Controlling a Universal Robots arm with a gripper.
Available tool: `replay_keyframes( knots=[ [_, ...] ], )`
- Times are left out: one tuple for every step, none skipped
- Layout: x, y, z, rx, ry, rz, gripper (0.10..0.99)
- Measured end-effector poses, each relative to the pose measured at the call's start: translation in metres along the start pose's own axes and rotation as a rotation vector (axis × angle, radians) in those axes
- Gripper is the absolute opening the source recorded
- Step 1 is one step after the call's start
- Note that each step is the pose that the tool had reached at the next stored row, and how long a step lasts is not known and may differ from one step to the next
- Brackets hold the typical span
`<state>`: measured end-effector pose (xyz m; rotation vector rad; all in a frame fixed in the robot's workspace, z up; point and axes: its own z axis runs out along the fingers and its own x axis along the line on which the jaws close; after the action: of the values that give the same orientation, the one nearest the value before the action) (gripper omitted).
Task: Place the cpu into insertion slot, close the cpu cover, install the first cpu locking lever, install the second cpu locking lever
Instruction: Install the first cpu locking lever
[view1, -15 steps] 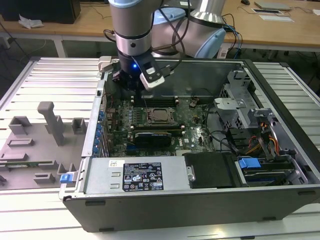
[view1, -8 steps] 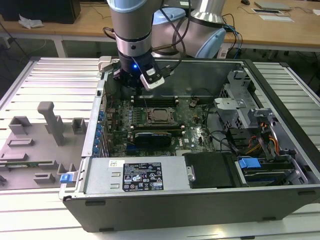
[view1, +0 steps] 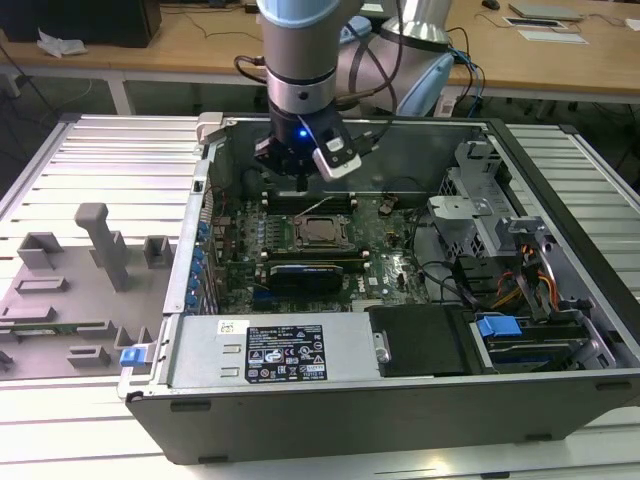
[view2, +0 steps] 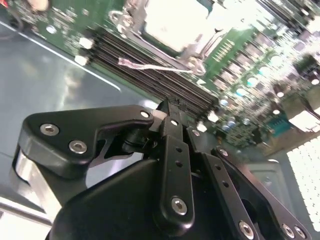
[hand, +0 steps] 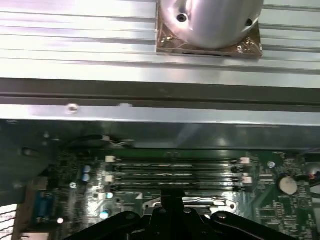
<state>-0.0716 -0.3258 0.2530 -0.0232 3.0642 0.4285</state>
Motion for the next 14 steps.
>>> replay_keyframes(
  knots=[
    [-0.0041, -0.0001, 0.0002, 0.001, 0.0001, 0.0, 0.106],
    [-0.0048, -0.0001, 0.0003, 0.001, 0.0001, 0.0, 0.106],
    [-0.0051, -0.0003, 0.0008, 0.001, -0.0008, 0.0, 0.106],
    [-0.005, -0.0005, 0.0014, 0.003, -0.0088, -0.003, 0.106],
    [-0.0051, -0.0005, 0.0017, 0.003, -0.015, -0.005, 0.106],
    [-0.0051, -0.0006, 0.002, 0.003, -0.0235, -0.007, 0.106],
    [-0.005, -0.0007, 0.0023, 0.003, -0.0376, -0.011, 0.106],
    [-0.005, -0.0008, 0.0025, 0.003, -0.0467, -0.014, 0.106],
    [-0.0047, -0.0008, 0.0028, 0.003, -0.0586, -0.017, 0.106],
    [-0.0044, -0.0009, 0.003, 0.004, -0.0675, -0.019, 0.106],
    [-0.0038, -0.001, 0.0033, 0.004, -0.0812, -0.023, 0.106],
    [-0.0033, -0.001, 0.0035, 0.004, -0.0919, -0.026, 0.106],
    [-0.0026, -0.0011, 0.0037, 0.004, -0.1033, -0.03, 0.106],
    [-0.0019, -0.0011, 0.0039, 0.004, -0.1158, -0.033, 0.106]
  ],
)
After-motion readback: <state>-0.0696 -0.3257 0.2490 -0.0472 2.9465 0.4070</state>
